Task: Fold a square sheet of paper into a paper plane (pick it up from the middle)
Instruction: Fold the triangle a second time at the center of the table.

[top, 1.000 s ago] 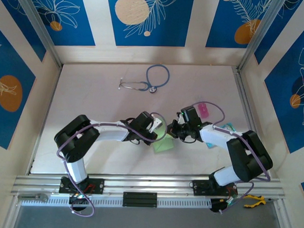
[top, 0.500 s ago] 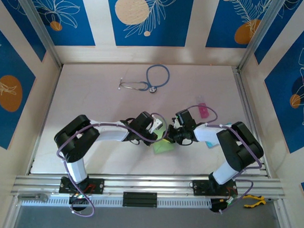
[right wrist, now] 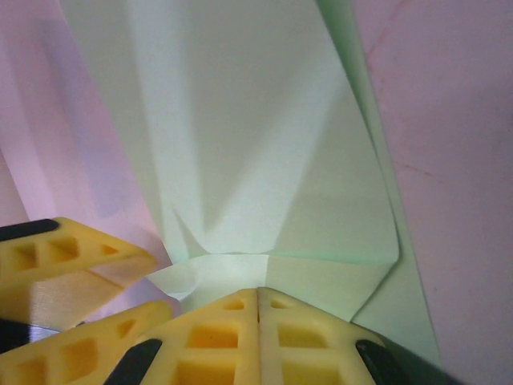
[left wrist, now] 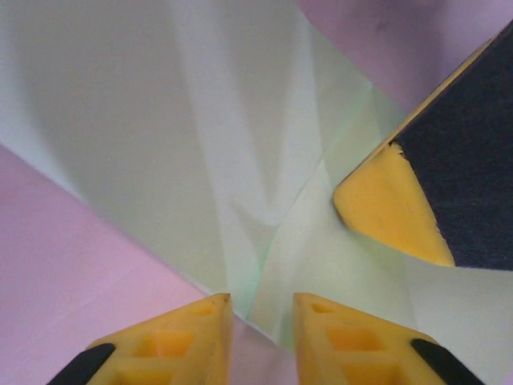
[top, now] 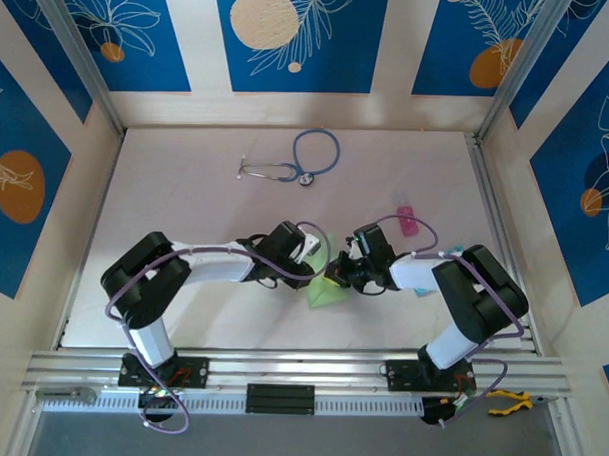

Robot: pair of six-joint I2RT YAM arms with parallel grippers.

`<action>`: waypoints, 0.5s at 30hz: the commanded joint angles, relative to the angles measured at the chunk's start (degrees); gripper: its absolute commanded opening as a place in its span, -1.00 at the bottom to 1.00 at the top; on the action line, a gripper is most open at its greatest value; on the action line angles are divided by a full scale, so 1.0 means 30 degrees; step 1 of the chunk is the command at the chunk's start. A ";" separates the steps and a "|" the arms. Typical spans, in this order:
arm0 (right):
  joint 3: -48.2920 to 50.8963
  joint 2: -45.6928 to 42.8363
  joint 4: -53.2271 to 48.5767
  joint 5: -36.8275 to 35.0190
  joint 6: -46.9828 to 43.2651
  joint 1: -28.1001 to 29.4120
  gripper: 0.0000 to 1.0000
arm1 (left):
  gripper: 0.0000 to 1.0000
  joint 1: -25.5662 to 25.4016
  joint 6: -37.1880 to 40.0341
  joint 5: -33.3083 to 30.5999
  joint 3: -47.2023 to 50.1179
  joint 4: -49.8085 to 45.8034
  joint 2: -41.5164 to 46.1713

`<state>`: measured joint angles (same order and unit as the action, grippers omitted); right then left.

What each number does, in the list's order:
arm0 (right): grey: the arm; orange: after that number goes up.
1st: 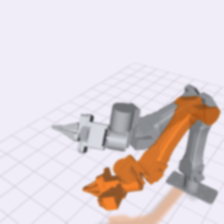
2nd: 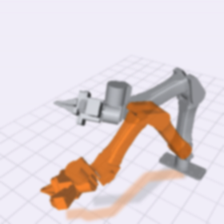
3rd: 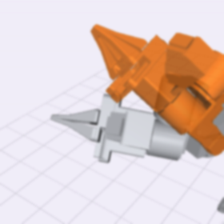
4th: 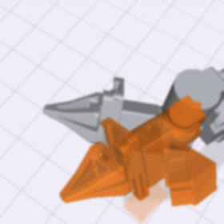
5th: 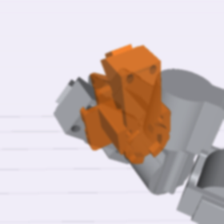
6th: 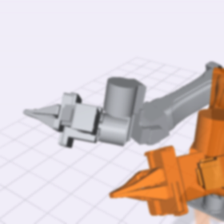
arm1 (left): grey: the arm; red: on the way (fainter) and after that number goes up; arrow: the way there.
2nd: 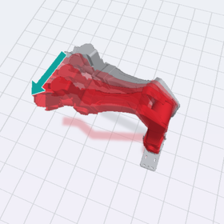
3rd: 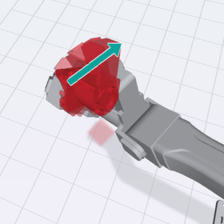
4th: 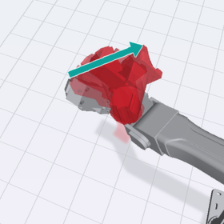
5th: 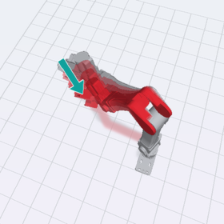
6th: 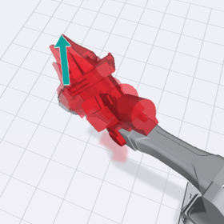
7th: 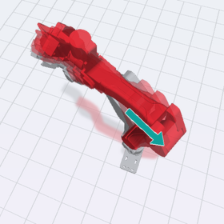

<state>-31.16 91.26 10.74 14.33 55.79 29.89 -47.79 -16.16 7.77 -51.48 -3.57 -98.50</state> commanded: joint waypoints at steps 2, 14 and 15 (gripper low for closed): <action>0.0990 -0.0188 -0.1957 -0.1506 0.1034 0.0232 -1.00 | -0.36 0.0315 -0.2441 -0.0569 0.0142 -0.1123 0.1967; 0.1582 -0.0890 -0.1974 -0.2344 0.2968 0.0686 -1.00 | -0.93 -0.0710 -0.8219 0.5088 0.1673 0.2410 0.2527; 0.1596 -0.0877 -0.1959 -0.2318 0.2996 0.0672 -1.00 | -0.93 -0.0901 -0.8354 0.5241 0.1664 0.2619 0.2288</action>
<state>-28.67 87.99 11.14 9.89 63.31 31.53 -48.80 -36.86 18.55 -47.27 0.89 -89.65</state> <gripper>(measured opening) 0.044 0.064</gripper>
